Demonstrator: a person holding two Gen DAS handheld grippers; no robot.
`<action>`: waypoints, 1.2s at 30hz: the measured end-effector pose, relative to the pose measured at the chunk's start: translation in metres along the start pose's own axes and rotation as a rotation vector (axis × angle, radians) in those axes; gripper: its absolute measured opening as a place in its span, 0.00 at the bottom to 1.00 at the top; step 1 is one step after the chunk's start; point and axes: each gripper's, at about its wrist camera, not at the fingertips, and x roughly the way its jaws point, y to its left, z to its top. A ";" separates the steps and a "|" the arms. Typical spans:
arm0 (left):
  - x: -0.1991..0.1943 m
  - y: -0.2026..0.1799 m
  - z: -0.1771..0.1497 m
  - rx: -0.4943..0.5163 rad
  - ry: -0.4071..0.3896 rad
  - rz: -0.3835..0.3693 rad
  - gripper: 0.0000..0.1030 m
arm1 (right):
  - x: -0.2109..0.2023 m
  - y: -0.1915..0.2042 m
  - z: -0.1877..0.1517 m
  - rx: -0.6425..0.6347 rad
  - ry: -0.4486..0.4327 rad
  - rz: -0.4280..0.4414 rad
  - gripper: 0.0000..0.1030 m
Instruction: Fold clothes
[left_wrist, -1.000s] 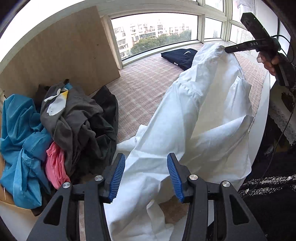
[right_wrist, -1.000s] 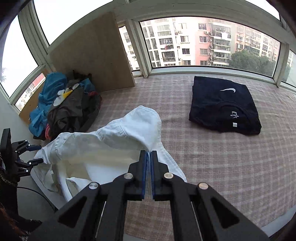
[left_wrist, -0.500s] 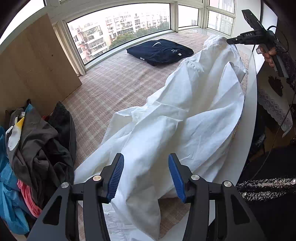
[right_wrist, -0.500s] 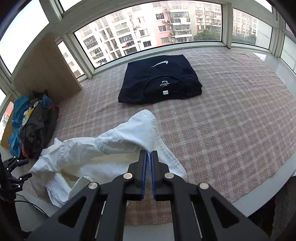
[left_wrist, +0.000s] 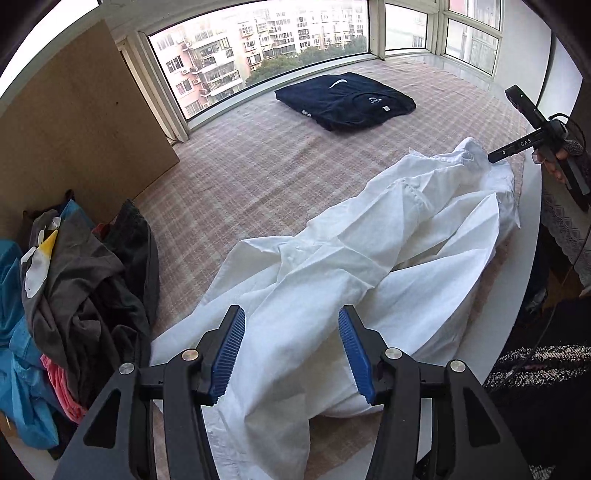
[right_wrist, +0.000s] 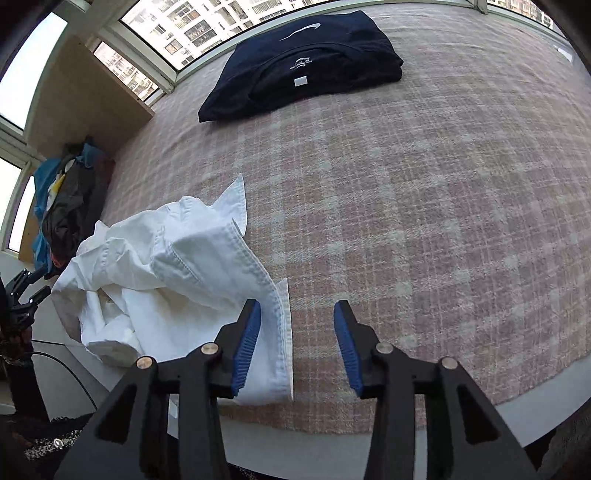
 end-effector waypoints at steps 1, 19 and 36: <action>-0.001 -0.001 -0.002 -0.011 0.004 0.004 0.49 | 0.004 0.002 0.003 -0.015 0.009 0.037 0.42; 0.001 -0.098 0.024 0.197 -0.044 -0.125 0.60 | -0.064 0.036 0.024 -0.169 -0.176 -0.214 0.03; 0.078 -0.104 0.067 0.369 0.124 -0.209 0.68 | -0.038 0.012 0.015 -0.150 -0.098 -0.228 0.03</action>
